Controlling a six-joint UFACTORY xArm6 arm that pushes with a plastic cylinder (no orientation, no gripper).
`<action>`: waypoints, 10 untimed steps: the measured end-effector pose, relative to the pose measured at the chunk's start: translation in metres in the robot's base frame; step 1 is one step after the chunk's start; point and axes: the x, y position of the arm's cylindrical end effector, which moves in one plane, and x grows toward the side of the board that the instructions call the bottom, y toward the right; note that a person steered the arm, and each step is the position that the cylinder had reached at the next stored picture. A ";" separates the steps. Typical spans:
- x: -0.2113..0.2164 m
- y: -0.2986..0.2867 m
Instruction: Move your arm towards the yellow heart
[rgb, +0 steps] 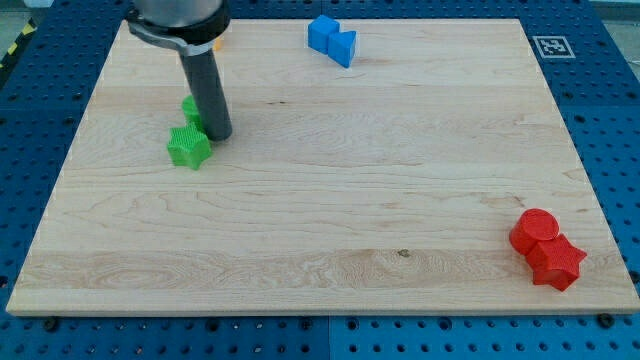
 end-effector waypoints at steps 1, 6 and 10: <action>-0.013 0.032; -0.217 0.009; -0.219 -0.033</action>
